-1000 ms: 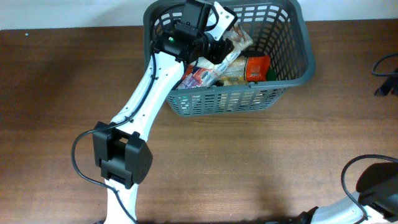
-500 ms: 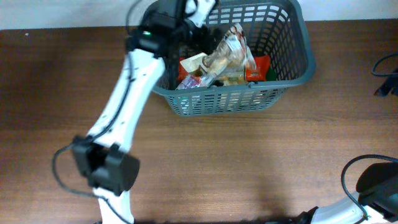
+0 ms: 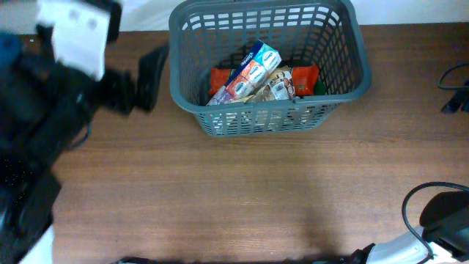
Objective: Pack container
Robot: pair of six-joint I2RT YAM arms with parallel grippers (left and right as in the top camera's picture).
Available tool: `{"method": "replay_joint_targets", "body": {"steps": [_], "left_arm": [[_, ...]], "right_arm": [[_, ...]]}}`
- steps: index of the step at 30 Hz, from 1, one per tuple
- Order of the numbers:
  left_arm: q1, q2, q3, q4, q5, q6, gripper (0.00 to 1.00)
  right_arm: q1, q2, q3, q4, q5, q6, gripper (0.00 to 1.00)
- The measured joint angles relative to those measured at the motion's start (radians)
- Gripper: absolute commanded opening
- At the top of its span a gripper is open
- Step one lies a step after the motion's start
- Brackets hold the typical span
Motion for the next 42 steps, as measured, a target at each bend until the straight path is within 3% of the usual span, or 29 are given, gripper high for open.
{"method": "replay_joint_targets", "body": {"steps": [14, 25, 32, 42], "left_arm": [[0.005, -0.132, -0.019, -0.481, -0.05, -0.009, 0.99], [0.005, -0.434, -0.169, -0.49, -0.103, -0.065, 0.99], [0.005, -0.716, -0.352, -0.49, -0.106, -0.195, 0.99], [0.005, -0.827, -0.388, -0.494, -0.051, -0.273, 0.99]], "right_arm": [[0.0, 0.0, 0.0, 0.0, 0.0, 0.0, 0.99], [0.0, 0.0, 0.0, 0.0, 0.0, 0.0, 0.99], [0.0, 0.0, 0.0, 0.0, 0.0, 0.0, 0.99], [0.0, 0.0, 0.0, 0.0, 0.0, 0.0, 0.99]]}}
